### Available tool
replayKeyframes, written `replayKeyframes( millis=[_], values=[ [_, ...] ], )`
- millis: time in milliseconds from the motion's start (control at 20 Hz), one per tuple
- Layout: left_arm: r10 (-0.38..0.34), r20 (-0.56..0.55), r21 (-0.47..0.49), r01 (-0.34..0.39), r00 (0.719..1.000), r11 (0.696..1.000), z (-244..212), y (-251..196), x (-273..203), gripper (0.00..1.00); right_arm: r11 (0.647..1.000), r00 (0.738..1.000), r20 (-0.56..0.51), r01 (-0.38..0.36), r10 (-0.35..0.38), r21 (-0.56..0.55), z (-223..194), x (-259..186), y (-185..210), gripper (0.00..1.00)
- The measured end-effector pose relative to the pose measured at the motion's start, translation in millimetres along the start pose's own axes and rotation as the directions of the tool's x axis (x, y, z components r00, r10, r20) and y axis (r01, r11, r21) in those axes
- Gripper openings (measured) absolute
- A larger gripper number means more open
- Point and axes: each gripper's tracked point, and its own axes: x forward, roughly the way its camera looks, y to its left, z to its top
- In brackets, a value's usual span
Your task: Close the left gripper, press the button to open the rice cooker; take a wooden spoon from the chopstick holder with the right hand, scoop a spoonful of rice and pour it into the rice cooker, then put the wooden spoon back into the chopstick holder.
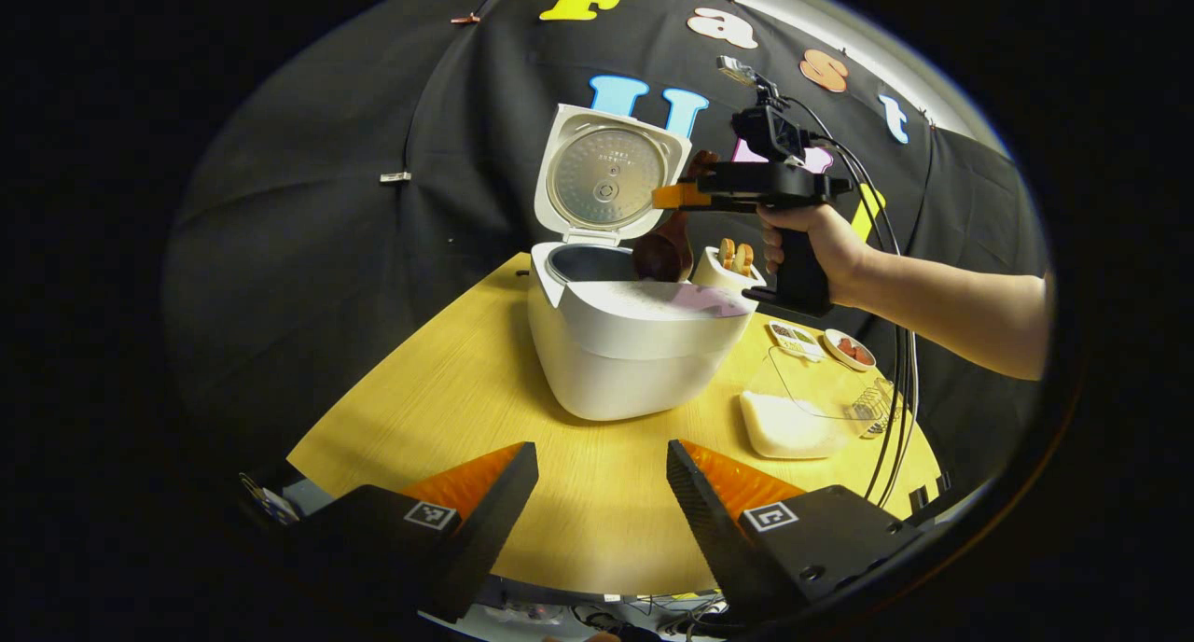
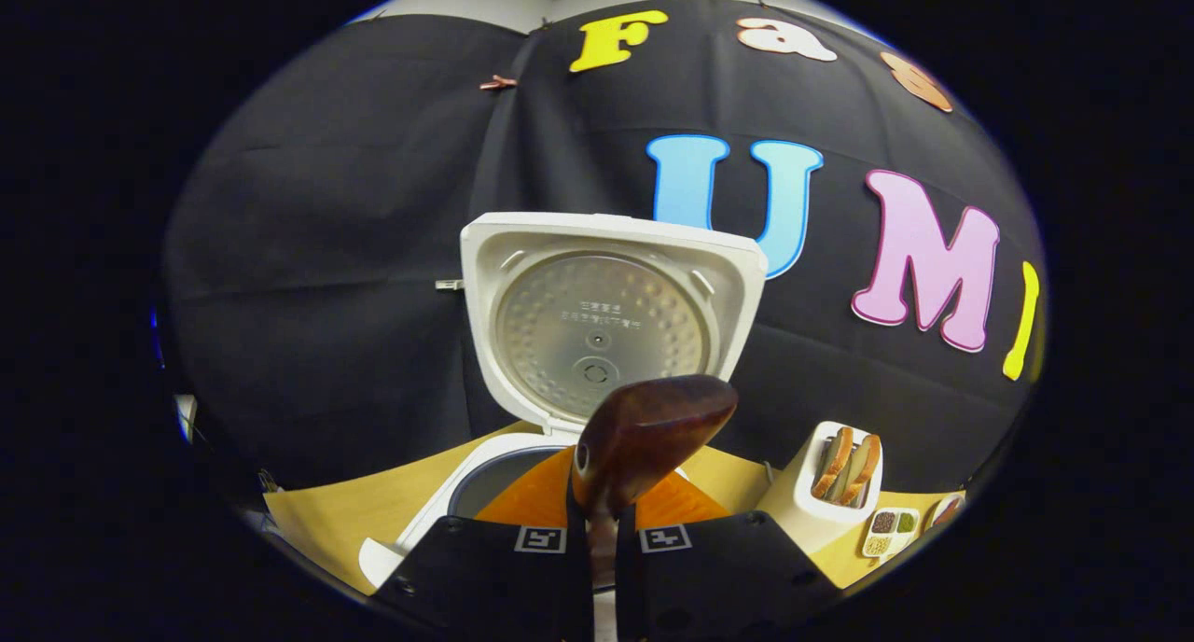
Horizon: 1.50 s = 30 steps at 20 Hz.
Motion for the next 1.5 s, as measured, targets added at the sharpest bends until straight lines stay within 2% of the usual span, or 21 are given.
replayKeyframes(
  millis=[200,350,600,800,1100,1400,1500],
  values=[
    [-0.007,0.001,-0.005,0.007,1.000,1.000,-1,-4,0,0.96,0.998,0.999,-0.017,-0.044,0.044,-0.047,-7,-5,14,0.14],
    [-0.012,-0.004,-0.003,0.012,1.000,1.000,-6,-6,-1,0.96,0.997,0.999,-0.009,-0.043,0.042,-0.063,-5,-9,14,0.13],
    [-0.016,-0.002,-0.003,0.016,1.000,1.000,-9,-11,-3,0.96,0.999,1.000,0.011,0.013,-0.013,0.032,9,-23,-9,0.14],
    [-0.032,-0.010,-0.020,0.031,0.999,0.999,-14,-19,-1,0.96,0.990,0.996,0.041,0.068,-0.073,0.126,26,-53,-42,0.14],
    [-0.027,0.003,0.014,0.027,1.000,1.000,-9,-38,-1,0.96,0.948,0.975,0.098,0.167,-0.200,0.269,47,-130,-128,0.13],
    [-0.001,0.010,0.050,0.001,1.000,0.999,-8,-92,-6,0.96,0.891,0.936,0.045,0.316,-0.348,0.327,4,-234,-243,0.13],
    [0.011,0.024,0.027,-0.012,1.000,1.000,-5,-118,-8,0.96,0.871,0.923,0.032,0.349,-0.383,0.346,-12,-271,-274,0.13]
  ],
)
